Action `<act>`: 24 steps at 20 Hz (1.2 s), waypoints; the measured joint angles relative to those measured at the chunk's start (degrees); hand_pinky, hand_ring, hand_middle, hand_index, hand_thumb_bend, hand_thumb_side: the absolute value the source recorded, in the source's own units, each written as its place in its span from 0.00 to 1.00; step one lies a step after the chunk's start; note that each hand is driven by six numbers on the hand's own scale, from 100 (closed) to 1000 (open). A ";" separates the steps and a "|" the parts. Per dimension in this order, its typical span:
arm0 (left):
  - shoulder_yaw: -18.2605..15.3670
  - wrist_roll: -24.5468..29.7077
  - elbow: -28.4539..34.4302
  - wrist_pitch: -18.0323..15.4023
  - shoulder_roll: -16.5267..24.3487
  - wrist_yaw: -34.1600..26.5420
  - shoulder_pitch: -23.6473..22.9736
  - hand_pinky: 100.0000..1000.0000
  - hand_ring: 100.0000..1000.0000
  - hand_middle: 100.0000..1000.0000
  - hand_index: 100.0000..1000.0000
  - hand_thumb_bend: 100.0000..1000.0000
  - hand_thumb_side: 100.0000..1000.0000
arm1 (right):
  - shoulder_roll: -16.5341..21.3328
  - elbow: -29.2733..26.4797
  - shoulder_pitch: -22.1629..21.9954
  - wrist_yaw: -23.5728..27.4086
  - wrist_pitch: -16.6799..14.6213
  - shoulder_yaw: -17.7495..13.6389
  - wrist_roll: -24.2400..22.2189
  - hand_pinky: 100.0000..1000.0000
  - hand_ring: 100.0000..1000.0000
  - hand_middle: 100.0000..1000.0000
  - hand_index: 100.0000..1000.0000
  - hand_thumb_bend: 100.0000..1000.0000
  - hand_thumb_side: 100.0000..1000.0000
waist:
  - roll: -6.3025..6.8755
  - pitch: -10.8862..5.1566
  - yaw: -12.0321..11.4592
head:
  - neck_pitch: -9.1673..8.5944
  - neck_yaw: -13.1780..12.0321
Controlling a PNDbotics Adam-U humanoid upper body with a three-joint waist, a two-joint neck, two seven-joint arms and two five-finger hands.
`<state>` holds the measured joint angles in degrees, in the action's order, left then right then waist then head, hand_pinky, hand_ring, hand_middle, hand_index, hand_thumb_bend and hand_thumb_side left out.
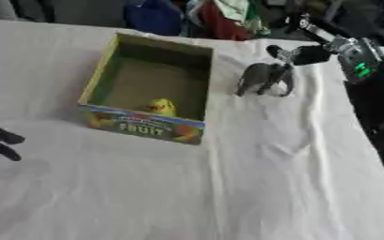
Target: Pick up objects on the table and place them in the box.
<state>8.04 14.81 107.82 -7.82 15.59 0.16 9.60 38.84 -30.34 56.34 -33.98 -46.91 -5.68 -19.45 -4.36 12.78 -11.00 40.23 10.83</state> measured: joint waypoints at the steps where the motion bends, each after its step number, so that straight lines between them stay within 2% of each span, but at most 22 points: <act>1: 0.00 0.00 0.00 0.00 0.00 0.06 0.00 0.49 0.66 0.51 0.64 0.00 0.78 | 0.12 0.45 -0.17 -0.38 -0.14 0.00 0.14 0.79 0.87 0.78 0.87 0.21 0.63 | 0.00 0.01 -0.03 | 0.00 -0.01; 10: -0.13 0.06 0.00 0.00 0.00 0.40 0.00 0.49 0.66 0.51 0.65 0.00 0.78 | 0.35 3.21 -1.47 -3.45 -0.31 0.10 0.31 0.81 0.88 0.79 0.87 0.24 0.74 | -0.13 0.31 -0.27 | 0.01 -0.06; 24: -0.13 0.32 0.00 -0.21 0.00 0.51 -0.01 0.48 0.66 0.51 0.65 0.00 0.78 | 0.22 4.53 -2.51 -8.78 -0.18 0.67 0.17 0.82 0.88 0.79 0.86 0.27 0.78 | 0.18 0.66 -0.46 | 0.01 -0.03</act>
<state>7.92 15.13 107.82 -8.04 15.59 0.67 9.60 39.06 -25.81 53.82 -42.76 -47.09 -5.01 -19.28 -4.18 13.44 -11.46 40.24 10.80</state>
